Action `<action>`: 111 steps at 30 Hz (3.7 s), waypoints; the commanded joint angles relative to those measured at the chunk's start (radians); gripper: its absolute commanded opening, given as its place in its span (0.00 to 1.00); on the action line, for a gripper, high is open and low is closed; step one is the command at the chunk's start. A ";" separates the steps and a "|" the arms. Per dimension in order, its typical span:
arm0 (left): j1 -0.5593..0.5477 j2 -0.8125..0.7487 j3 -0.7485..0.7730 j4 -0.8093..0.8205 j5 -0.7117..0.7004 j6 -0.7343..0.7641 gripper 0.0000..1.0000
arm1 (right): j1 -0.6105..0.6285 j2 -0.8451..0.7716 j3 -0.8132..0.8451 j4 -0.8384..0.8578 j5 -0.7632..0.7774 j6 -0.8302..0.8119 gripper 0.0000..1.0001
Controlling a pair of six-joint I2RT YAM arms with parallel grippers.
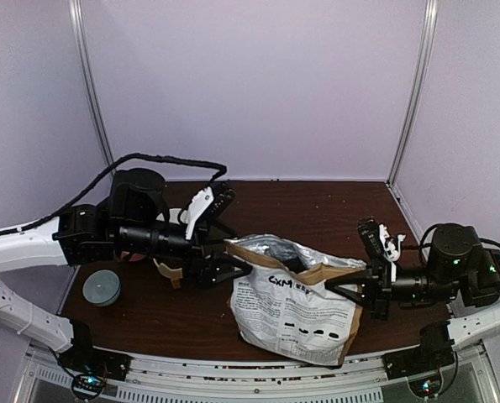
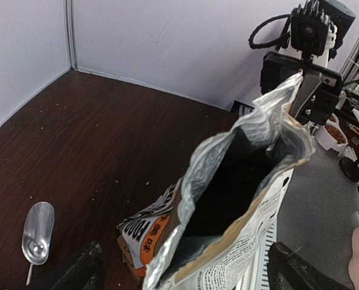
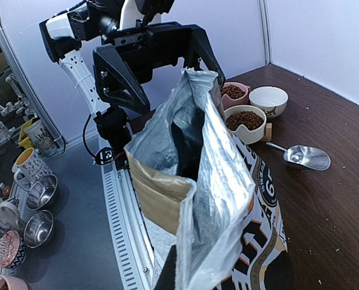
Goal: Serve the pet food
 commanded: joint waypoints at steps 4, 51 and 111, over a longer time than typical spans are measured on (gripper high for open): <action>0.003 0.013 -0.018 0.071 -0.016 0.049 0.88 | -0.017 -0.042 0.041 0.267 0.027 0.031 0.00; 0.032 -0.310 0.045 -0.290 -0.271 0.074 0.00 | -0.246 0.201 0.105 0.223 -0.409 -0.046 0.69; -0.146 0.293 0.616 -0.456 -0.067 0.187 0.75 | -0.251 0.101 -0.039 0.259 -0.333 0.008 0.36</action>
